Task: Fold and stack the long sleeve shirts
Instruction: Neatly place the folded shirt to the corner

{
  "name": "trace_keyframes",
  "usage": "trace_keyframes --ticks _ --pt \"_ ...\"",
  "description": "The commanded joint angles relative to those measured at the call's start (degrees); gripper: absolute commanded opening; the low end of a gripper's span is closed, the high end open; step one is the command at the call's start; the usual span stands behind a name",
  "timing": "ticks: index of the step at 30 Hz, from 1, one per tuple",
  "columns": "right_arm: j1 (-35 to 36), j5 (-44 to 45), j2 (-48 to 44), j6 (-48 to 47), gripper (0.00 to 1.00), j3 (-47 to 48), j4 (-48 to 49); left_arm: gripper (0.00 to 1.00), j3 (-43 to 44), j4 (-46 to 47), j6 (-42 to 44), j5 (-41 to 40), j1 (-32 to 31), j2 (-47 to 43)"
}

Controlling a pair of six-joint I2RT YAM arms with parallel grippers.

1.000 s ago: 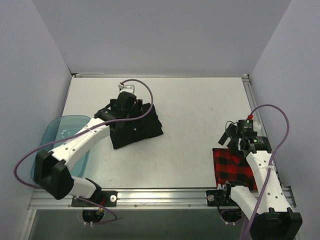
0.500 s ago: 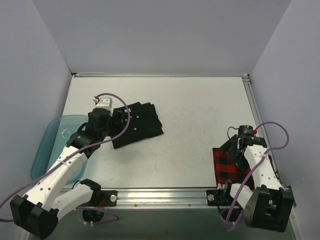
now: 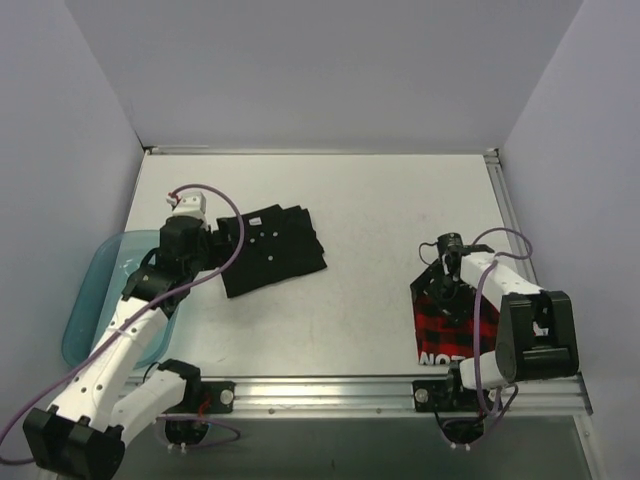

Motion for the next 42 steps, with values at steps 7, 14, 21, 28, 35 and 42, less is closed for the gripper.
trace_keyframes --ticks 7,14,21,28,35,42 --pt "10.94 -4.86 21.01 13.50 0.97 16.11 18.59 0.98 -0.43 3.12 0.17 3.52 2.64 -0.04" --pt "13.06 0.33 29.80 17.63 0.96 32.28 16.75 0.98 -0.61 3.03 0.08 3.96 3.43 0.84" --pt "14.99 4.37 24.75 6.67 0.99 37.57 15.25 0.98 -1.48 5.40 0.17 7.82 3.34 1.98" --pt "16.49 -0.89 3.03 -5.55 1.00 26.95 15.25 0.97 3.07 6.72 -3.60 8.37 -5.43 11.71" --pt "18.33 -7.22 -13.77 -14.26 0.93 16.49 11.83 0.97 13.78 8.74 -5.11 0.62 -12.66 29.91" --pt "19.39 -9.95 -25.37 -15.76 0.91 7.34 8.83 0.97 22.05 11.91 -3.53 -0.61 -15.38 46.53"
